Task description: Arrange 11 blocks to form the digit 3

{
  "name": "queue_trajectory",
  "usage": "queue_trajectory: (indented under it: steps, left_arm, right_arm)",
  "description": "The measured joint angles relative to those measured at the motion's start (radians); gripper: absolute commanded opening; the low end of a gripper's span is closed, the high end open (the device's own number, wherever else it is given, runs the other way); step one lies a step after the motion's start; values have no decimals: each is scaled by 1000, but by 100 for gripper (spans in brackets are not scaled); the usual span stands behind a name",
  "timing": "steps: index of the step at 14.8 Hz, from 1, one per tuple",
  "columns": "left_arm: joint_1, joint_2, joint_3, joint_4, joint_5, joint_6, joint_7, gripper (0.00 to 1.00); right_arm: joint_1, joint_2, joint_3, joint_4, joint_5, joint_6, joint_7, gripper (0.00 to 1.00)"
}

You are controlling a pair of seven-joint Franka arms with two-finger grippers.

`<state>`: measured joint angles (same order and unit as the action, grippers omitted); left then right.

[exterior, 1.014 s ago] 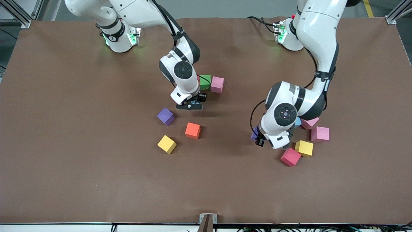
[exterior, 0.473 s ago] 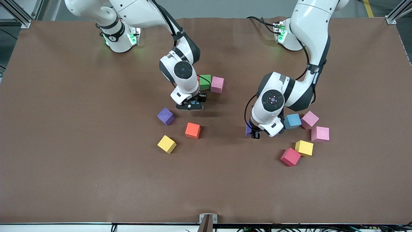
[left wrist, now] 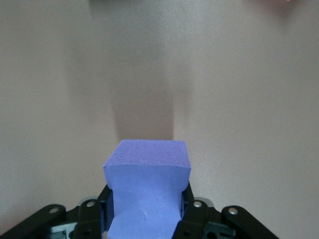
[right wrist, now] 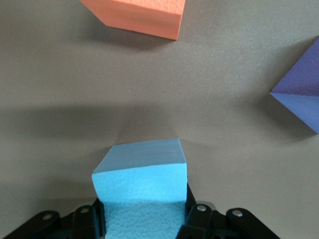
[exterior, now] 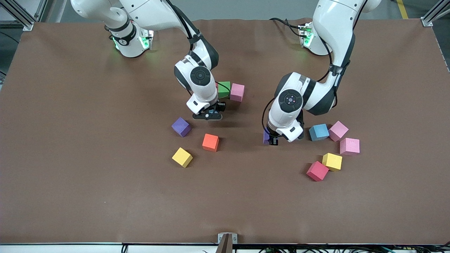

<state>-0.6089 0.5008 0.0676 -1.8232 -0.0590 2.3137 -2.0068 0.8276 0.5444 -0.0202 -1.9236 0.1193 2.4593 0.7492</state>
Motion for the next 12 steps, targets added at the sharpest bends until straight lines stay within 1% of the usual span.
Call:
queue_trajectory:
  steps: [9,11,12]
  left_arm:
    - [0,-1,-2,-10,0,6,0,46]
    - [0,-1,-3,-11,0,7,0,46]
    - [0,-1,-4,-11,0,7,0,46]
  right_arm:
    - [1,0,0,0,-7,0,0,13]
    - [1,0,0,0,-9,0,0,23]
    - [1,0,0,0,-13,0,0,24]
